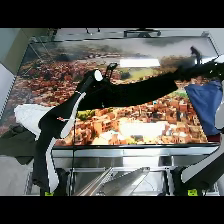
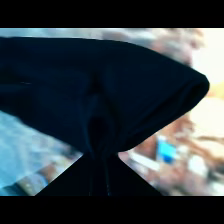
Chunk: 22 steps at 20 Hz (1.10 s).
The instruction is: Fold the shirts.
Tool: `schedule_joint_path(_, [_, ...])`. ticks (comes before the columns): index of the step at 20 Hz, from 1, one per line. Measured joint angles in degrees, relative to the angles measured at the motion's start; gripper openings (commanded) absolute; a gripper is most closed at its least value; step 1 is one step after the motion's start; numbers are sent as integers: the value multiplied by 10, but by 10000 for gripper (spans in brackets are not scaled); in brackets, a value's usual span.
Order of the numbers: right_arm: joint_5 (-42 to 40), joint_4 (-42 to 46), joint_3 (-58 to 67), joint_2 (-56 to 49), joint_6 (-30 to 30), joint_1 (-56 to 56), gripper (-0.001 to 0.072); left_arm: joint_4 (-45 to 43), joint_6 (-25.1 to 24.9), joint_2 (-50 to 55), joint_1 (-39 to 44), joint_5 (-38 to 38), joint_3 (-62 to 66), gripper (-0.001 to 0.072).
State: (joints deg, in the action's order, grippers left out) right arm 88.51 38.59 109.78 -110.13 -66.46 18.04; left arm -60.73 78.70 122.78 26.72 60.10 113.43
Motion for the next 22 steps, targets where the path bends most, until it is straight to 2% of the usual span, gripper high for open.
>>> schedule_joint_path(5, [30,-48,21,70,-26,-43,17,76,-8,29,17,-28,0,32])
schedule_joint_path(8, [33,-58,24,90,-41,-78,17,115,-10,10,13,-27,2,32])
schedule_joint_path(10, [26,-59,24,94,-49,-110,17,138,-13,-23,-2,9,20,31])
schedule_joint_path(12, [-2,-63,25,96,-54,-151,18,152,-14,-71,-31,78,47,13])
schedule_joint_path(16, [-107,-66,25,76,-60,-260,18,165,-16,-225,-129,191,43,19])
schedule_joint_path(19, [-236,-91,25,31,-45,-361,18,170,-23,-354,-225,207,4,25])
schedule_joint_path(22, [-378,-172,25,-35,18,-462,40,172,-38,-455,-320,205,-34,24])
